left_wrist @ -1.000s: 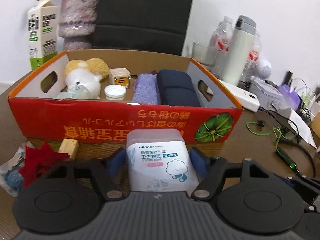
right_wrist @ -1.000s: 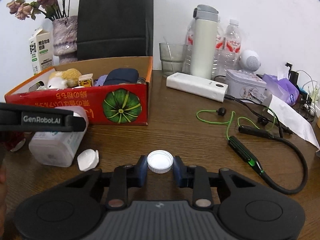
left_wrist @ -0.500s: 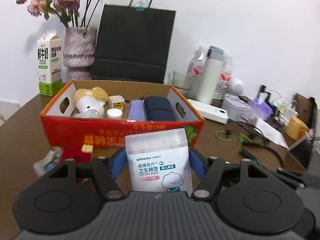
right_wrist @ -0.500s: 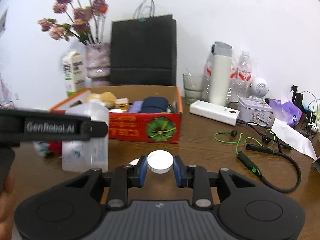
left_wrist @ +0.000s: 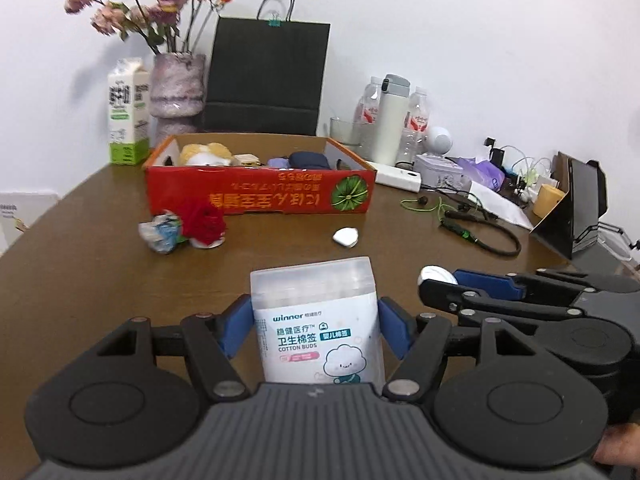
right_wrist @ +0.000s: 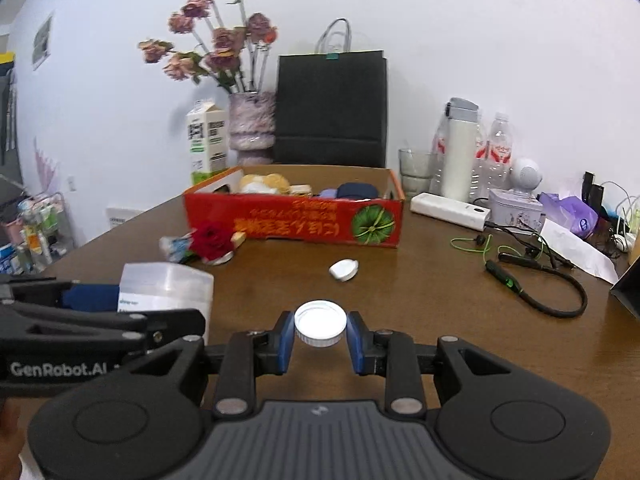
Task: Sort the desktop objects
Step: 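Carry the cotton-bud box into the box with the left tool while the right tool drops the cap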
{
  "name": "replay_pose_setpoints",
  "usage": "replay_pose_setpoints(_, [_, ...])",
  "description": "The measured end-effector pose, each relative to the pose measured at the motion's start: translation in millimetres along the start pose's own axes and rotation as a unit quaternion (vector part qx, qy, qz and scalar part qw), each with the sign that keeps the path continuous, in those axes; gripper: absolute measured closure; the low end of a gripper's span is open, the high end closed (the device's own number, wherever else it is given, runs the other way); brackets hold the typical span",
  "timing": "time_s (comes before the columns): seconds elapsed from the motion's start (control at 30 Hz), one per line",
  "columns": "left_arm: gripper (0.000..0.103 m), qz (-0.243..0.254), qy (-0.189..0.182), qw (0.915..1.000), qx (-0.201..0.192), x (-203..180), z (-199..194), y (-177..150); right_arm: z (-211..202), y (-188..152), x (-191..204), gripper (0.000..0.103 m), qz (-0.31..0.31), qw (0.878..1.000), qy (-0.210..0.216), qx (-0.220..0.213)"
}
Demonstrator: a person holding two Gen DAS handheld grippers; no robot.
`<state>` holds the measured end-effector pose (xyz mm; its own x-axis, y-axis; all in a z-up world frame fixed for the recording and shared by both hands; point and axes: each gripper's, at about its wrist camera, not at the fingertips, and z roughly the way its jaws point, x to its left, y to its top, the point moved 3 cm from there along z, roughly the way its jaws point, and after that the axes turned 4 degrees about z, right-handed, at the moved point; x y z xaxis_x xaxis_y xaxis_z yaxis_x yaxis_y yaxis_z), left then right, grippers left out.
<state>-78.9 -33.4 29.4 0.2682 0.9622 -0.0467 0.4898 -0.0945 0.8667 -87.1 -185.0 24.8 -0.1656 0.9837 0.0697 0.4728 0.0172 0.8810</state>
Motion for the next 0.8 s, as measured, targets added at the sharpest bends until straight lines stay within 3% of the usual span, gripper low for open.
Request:
replay_pose_setpoints(0.27, [0.034, 0.011, 0.002, 0.9999, -0.004, -7, -23, -13, -32, -19, 7, 0.076, 0.003, 1.0, 0.006, -0.001])
replay_pose_setpoints(0.53, [0.034, 0.015, 0.0, 0.9999, -0.006, -7, -18, -10, -30, -18, -1, 0.076, 0.02, 1.0, 0.001, -0.004])
replay_pose_setpoints(0.63, [0.034, 0.006, -0.006, 0.9999, -0.009, 0, -8, 4, -19, -5, -4, 0.076, 0.019, 1.0, 0.007, -0.007])
replay_pose_setpoints(0.8, [0.034, -0.012, -0.032, 0.9992, -0.022, 24, 29, 61, 17, 41, -12, 0.076, 0.014, 0.999, 0.032, -0.021])
